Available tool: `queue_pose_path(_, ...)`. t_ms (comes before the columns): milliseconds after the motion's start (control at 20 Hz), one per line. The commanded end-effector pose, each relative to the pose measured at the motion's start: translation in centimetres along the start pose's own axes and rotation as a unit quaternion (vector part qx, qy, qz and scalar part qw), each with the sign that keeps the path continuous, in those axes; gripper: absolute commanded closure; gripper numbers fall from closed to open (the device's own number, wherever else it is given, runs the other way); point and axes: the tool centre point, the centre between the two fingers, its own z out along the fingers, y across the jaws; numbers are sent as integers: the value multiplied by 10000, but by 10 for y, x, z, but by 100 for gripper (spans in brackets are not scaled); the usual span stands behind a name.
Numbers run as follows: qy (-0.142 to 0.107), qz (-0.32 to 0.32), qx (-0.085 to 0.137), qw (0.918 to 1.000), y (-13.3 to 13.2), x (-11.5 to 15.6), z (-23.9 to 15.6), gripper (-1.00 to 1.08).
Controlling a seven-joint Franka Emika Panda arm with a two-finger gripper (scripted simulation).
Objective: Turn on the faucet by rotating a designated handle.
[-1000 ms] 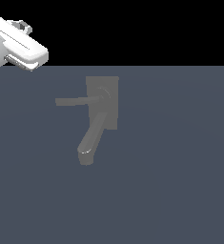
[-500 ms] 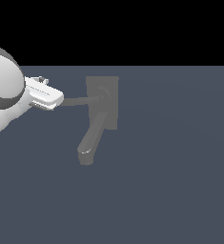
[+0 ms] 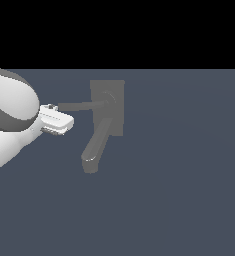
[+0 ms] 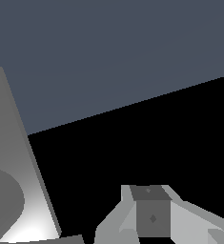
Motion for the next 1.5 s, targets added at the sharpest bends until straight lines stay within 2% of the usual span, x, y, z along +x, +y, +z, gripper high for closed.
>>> queue_pose_path(0, 120, -52, 2, 9999, -4, 11, -3, 108)
queue_pose_path(400, 223, -324, 94, 9992, -29, 12, 2, 108)
queue_pose_path(700, 369, -643, 68, 9972, -37, 15, 0, 108)
queue_pose_path(1050, 357, -1087, 134, 9933, -67, 15, 6, 108)
queue_pose_path(1450, 411, -1315, -25, 9905, -62, 22, 4, 108)
